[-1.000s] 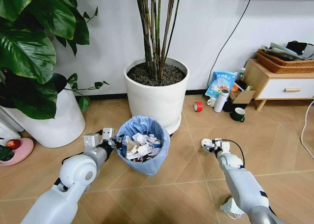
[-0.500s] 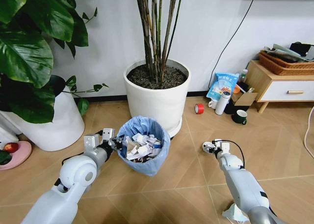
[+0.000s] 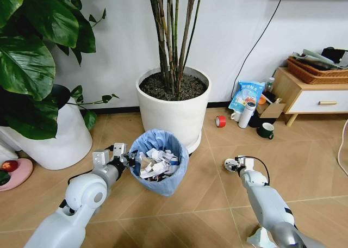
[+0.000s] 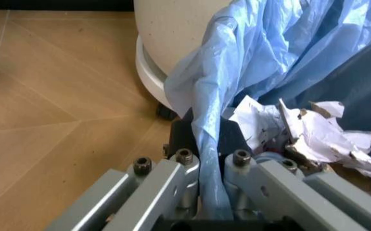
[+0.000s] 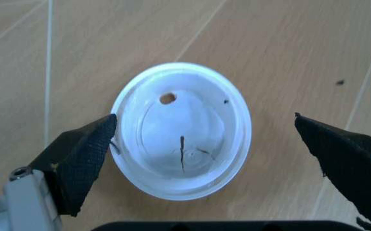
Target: Pick up the trash bin and place the garbage on the floor into it.
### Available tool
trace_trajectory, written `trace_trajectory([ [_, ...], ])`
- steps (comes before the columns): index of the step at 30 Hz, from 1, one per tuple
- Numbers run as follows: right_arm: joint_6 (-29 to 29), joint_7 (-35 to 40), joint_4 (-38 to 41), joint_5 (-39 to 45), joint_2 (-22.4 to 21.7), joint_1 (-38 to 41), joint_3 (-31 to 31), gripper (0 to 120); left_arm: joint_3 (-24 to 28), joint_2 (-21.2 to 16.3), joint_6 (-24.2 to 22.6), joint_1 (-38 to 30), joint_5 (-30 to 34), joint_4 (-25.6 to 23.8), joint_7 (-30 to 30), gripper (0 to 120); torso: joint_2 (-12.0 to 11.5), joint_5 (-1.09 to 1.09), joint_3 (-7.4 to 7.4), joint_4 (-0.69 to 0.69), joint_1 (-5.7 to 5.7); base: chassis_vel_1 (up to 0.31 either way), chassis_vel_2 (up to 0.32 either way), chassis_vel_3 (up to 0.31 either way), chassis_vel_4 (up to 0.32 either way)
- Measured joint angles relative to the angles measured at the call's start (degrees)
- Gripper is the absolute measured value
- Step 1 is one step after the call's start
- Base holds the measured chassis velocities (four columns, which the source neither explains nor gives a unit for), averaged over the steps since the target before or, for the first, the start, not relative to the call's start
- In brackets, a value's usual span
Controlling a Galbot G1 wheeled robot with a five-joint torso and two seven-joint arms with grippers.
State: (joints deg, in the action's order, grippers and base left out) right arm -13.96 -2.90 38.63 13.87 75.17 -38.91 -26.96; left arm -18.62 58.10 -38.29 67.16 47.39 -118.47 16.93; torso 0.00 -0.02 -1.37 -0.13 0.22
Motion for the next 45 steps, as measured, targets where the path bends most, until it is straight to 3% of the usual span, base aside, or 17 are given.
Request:
trace_trajectory([
  [4,-0.12,-0.5,-1.13,0.43,0.4,0.56,-0.36,97,-0.16,-0.2,0.0,0.27,-0.03,-0.16,0.01,0,0.0,-0.03,0.0,0.0,0.0,0.0,0.0,0.0,0.0],
  [11,-0.17,-1.31,-3.19,0.48,1.45,1.44,-1.44,69,-0.23,-0.77,0.03,0.28,0.12,-0.2,0.03,0,0.0,-0.07,0.01,-0.01,0.0,0.0,0.0,0.0,0.0],
  [28,-0.3,-1.22,-3.14,0.31,1.47,0.9,-2.1,30,0.23,-1.57,0.06,-0.49,0.77,-0.14,-0.11,0,0.01,-0.01,-0.01,0.02,0.0,0.0,0.0,0.0,0.0],
  [29,-0.27,-1.19,-3.15,0.32,1.43,0.85,-2.1,25,0.27,-1.62,0.06,-0.57,0.82,-0.11,-0.11,0,0.0,0.04,-0.03,-0.08,0.02,0.0,0.0,0.0,0.0],
  [30,-0.27,-1.19,-3.15,0.32,1.43,0.85,-2.1,25,0.27,-1.62,0.06,-0.57,0.82,-0.11,-0.11,0,0.0,0.04,-0.03,-0.08,0.02,0.0,0.0,0.0,0.0],
  [31,-0.3,-1.19,-3.08,0.32,1.32,0.85,-2.08,19,0.29,-1.62,0.06,-0.6,0.85,-0.12,-0.13,0,0.0,0.04,-0.01,0.02,0.0,0.0,0.0,0.0,0.0],
  [32,-0.3,-1.19,-3.05,0.32,1.22,0.79,-2.08,14,0.3,-1.65,0.06,-0.62,0.88,-0.15,-0.15,0,0.0,-0.01,-0.02,-0.05,0.01,0.0,0.0,0.0,0.0],
  [35,-0.3,-1.16,-2.86,0.33,1.03,0.63,-2.08,3,0.27,-1.76,0.06,-0.54,0.92,-0.36,-0.14,0,0.0,0.01,-0.01,-0.02,0.01,0.0,0.0,0.0,0.0],
  [45,-0.6,-1.02,-0.07,0.67,0.47,-0.65,-1.6,0,0.16,-1.9,0.06,-0.13,0.93,-0.93,-0.12,0,0.0,-0.01,0.0,-0.01,0.0,0.0,0.0,0.0,0.0],
])
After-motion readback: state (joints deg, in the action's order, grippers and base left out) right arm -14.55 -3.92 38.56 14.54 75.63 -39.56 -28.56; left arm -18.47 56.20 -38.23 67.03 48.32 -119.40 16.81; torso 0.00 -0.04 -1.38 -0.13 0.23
